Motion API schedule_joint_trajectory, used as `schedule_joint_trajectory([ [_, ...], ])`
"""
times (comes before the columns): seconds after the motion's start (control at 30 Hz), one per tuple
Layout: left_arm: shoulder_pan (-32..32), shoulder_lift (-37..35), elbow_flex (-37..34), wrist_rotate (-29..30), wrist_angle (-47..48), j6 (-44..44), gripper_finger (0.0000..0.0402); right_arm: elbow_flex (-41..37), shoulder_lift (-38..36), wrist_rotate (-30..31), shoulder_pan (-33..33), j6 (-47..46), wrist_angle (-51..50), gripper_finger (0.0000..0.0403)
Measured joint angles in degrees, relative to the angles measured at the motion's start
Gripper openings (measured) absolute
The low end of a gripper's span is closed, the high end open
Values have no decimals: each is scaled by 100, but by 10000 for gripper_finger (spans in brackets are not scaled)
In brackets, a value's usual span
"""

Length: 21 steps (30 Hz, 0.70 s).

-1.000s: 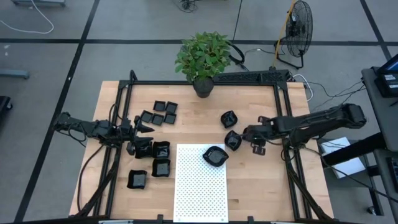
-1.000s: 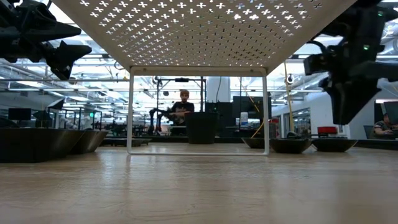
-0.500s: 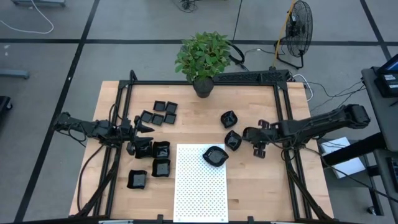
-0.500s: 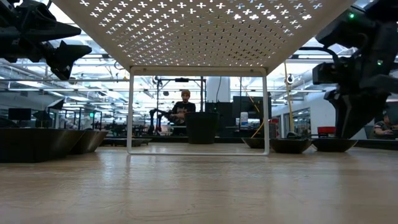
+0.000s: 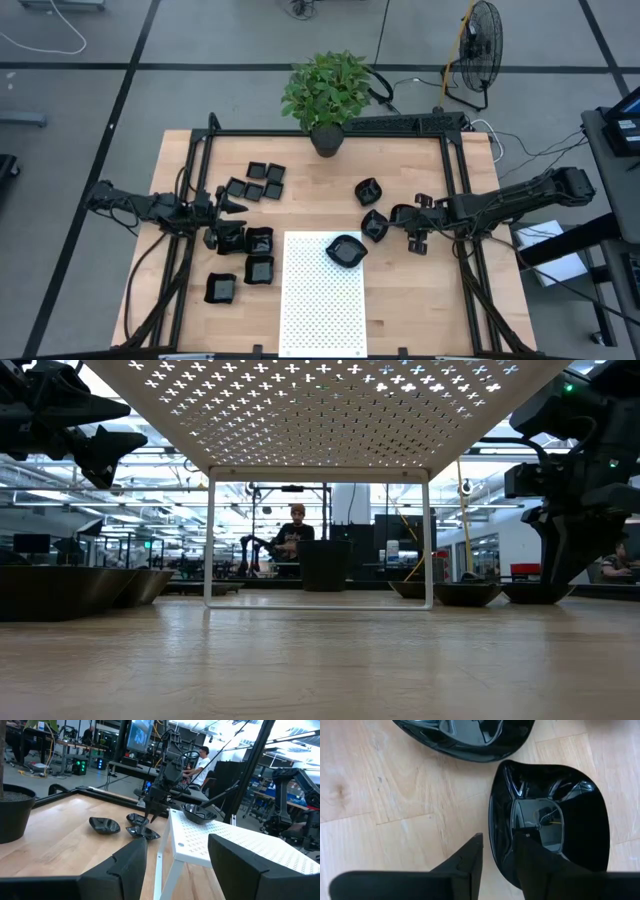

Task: Pick & Place Mini shaped plates
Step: Stack the left leaf shaped plate on top of the leaf shaped plate on the shelf

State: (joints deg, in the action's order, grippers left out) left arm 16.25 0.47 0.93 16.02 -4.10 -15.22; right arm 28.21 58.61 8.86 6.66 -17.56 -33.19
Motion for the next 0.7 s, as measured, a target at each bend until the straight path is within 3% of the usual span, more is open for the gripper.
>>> schedule_joint_trajectory([
  [0.7,1,0,0,0,2,0,214,0,310,149,-2,-20,74,86],
])
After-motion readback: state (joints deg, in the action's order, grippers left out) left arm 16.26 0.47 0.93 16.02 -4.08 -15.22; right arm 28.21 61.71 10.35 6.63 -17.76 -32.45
